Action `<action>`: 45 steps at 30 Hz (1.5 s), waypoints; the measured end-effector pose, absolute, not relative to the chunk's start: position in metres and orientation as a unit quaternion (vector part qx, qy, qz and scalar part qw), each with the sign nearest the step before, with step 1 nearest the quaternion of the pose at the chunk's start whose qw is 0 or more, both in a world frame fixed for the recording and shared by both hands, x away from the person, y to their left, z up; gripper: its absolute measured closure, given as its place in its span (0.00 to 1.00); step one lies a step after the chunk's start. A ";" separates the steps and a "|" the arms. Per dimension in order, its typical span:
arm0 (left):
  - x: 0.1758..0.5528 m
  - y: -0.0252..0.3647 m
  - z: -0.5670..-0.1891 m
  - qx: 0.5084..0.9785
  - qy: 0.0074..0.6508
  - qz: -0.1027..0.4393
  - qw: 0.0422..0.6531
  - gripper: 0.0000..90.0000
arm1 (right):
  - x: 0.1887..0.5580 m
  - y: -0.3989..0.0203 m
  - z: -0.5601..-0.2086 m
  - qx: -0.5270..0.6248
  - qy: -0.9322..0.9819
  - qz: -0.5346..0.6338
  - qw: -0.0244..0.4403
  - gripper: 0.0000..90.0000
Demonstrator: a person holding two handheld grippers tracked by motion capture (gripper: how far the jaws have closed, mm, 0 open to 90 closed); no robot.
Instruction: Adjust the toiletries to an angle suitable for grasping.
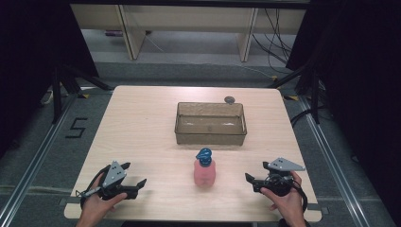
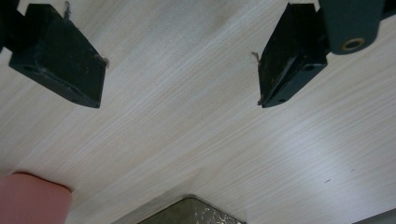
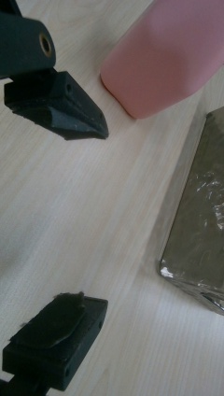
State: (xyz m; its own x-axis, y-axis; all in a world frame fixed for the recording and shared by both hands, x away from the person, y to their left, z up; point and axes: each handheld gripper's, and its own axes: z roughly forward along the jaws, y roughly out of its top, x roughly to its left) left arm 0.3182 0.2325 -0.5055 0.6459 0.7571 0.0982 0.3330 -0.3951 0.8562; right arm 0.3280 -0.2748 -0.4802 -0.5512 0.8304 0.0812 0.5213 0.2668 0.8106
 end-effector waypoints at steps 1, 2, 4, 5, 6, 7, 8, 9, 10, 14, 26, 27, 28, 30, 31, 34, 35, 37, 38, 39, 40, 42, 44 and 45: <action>0.319 0.233 -0.506 0.798 0.341 0.247 0.432 0.16 | 0.328 -0.274 -0.480 0.438 0.774 0.420 0.182 0.17; 0.319 0.232 -0.506 0.796 0.341 0.252 0.433 0.16 | 0.327 -0.273 -0.480 0.439 0.773 0.422 0.179 0.17; 0.319 0.232 -0.506 0.797 0.339 0.252 0.432 0.16 | 0.328 -0.273 -0.481 0.432 0.775 0.422 0.186 0.17; 0.318 0.233 -0.505 0.801 0.338 0.247 0.427 0.16 | 0.328 -0.273 -0.480 0.425 0.778 0.424 0.185 0.17; 0.318 0.233 -0.505 0.801 0.338 0.247 0.427 0.16 | 0.328 -0.272 -0.480 0.425 0.777 0.425 0.185 0.17; 0.320 0.233 -0.506 0.799 0.334 0.249 0.433 0.16 | 0.328 -0.271 -0.480 0.421 0.779 0.426 0.183 0.17; 0.319 0.233 -0.506 0.799 0.335 0.248 0.433 0.16 | 0.327 -0.270 -0.479 0.418 0.780 0.427 0.186 0.17; 0.319 0.233 -0.506 0.799 0.335 0.248 0.433 0.16 | 0.327 -0.270 -0.479 0.418 0.780 0.427 0.186 0.17; 0.318 0.232 -0.506 0.798 0.341 0.245 0.433 0.16 | 0.326 -0.267 -0.479 0.422 0.779 0.430 0.174 0.17; 0.319 0.233 -0.506 0.800 0.336 0.248 0.431 0.16 | 0.325 -0.262 -0.478 0.406 0.784 0.435 0.176 0.17; 0.319 0.232 -0.506 0.798 0.341 0.244 0.433 0.16 | 0.323 -0.254 -0.475 0.395 0.778 0.458 0.169 0.17; 0.319 0.232 -0.506 0.798 0.340 0.245 0.433 0.16 | 0.324 -0.254 -0.475 0.388 0.780 0.458 0.177 0.17; 0.319 0.232 -0.506 0.798 0.339 0.246 0.433 0.16 | 0.324 -0.253 -0.474 0.384 0.782 0.458 0.177 0.17; 0.319 0.232 -0.506 0.798 0.340 0.244 0.433 0.16 | 0.322 -0.251 -0.474 0.389 0.782 0.458 0.165 0.18; 0.319 0.232 -0.506 0.798 0.340 0.244 0.433 0.16 | 0.322 -0.250 -0.474 0.387 0.783 0.458 0.166 0.18; 0.319 0.232 -0.506 0.799 0.339 0.245 0.432 0.16 | 0.322 -0.250 -0.473 0.380 0.784 0.459 0.173 0.18; 0.319 0.232 -0.506 0.798 0.340 0.245 0.432 0.16 | 0.322 -0.249 -0.472 0.377 0.784 0.461 0.175 0.18; 0.319 0.232 -0.506 0.798 0.341 0.245 0.433 0.16 | 0.321 -0.247 -0.471 0.386 0.781 0.463 0.166 0.18; 0.319 0.232 -0.506 0.800 0.337 0.246 0.431 0.16 | 0.322 -0.247 -0.471 0.376 0.783 0.465 0.173 0.18; 0.319 0.232 -0.506 0.800 0.337 0.246 0.431 0.16 | 0.322 -0.247 -0.470 0.373 0.784 0.464 0.176 0.18; 0.319 0.232 -0.506 0.798 0.341 0.245 0.433 0.16 | 0.322 -0.246 -0.470 0.372 0.784 0.465 0.175 0.18; 0.319 0.232 -0.506 0.798 0.339 0.246 0.433 0.16 | 0.322 -0.244 -0.471 0.374 0.781 0.470 0.172 0.18; 0.319 0.232 -0.506 0.799 0.339 0.245 0.431 0.16 | 0.322 -0.244 -0.469 0.369 0.784 0.468 0.176 0.18; 0.319 0.232 -0.506 0.798 0.341 0.245 0.432 0.16 | 0.322 -0.242 -0.469 0.371 0.781 0.474 0.168 0.18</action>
State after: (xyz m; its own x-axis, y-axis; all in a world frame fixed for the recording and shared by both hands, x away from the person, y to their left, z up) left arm 0.3186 0.2319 -0.5063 0.6472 0.7563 0.0955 0.3331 -0.3933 0.8570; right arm 0.3219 -0.2420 -0.4694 -0.6680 0.7388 0.0894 0.4207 0.2759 0.8642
